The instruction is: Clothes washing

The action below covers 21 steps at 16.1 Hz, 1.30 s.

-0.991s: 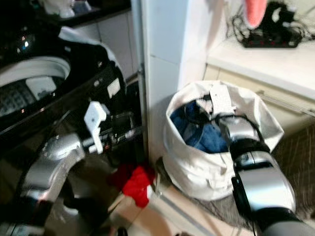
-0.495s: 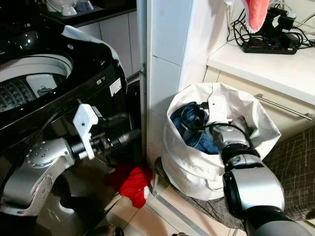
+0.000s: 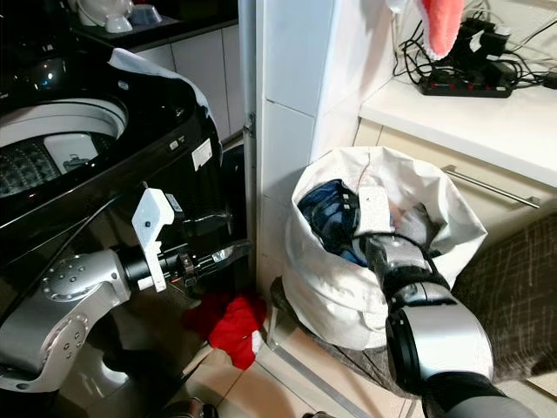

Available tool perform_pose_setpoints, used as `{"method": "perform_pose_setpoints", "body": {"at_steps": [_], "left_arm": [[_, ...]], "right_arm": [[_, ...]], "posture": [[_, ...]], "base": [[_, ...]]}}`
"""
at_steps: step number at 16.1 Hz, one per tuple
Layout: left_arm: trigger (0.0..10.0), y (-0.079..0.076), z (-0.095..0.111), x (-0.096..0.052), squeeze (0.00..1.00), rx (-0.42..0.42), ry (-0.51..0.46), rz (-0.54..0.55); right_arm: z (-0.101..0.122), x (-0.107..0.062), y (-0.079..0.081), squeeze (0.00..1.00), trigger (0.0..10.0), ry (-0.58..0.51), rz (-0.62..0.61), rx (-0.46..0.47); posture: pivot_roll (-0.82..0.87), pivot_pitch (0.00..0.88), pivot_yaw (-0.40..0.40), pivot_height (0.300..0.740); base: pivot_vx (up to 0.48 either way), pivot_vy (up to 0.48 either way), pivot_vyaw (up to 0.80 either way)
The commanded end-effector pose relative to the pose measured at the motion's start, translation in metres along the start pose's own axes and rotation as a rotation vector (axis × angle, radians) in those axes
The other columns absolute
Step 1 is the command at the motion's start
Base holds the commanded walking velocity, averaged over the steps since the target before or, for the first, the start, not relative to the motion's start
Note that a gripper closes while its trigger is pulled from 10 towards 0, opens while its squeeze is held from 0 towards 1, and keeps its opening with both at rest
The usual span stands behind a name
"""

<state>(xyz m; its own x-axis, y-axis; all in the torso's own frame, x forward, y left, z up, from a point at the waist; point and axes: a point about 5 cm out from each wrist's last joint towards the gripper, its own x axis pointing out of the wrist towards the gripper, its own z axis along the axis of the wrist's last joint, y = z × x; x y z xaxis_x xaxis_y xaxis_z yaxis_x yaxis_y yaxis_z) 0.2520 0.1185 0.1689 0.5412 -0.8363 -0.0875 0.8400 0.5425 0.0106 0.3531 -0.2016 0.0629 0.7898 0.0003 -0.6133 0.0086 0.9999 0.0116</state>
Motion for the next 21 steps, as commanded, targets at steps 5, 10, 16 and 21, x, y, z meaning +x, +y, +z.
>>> {"method": "perform_pose_setpoints", "body": {"at_steps": [5,10,16,21], "left_arm": [[10.0,0.024,0.005,0.010,0.00,-0.148,-0.116,0.425],[10.0,0.028,-0.027,-0.006,0.00,-0.115,-0.044,0.642],[10.0,0.019,-0.017,0.012,0.00,0.009,-0.116,0.580],[10.0,0.021,-0.016,0.020,0.00,0.022,-0.120,0.586]], "right_arm": [[0.052,-0.011,-0.017,0.00,10.0,-0.304,-0.100,-0.012],[0.032,-0.105,0.030,0.00,10.0,-0.709,0.082,-0.247],[0.003,-0.126,0.050,0.00,10.0,-0.624,0.161,-0.074],[0.008,-0.122,0.053,0.00,10.0,-0.558,0.198,-0.074]], "posture": [[0.14,0.000,-0.003,0.740],[-0.01,0.000,0.071,0.740],[-0.03,0.000,0.052,0.740],[-0.03,0.000,0.043,0.740]], "base": [[0.000,0.000,0.00],[0.000,0.000,0.00],[0.126,0.000,0.00],[0.434,0.000,-0.28]]}}
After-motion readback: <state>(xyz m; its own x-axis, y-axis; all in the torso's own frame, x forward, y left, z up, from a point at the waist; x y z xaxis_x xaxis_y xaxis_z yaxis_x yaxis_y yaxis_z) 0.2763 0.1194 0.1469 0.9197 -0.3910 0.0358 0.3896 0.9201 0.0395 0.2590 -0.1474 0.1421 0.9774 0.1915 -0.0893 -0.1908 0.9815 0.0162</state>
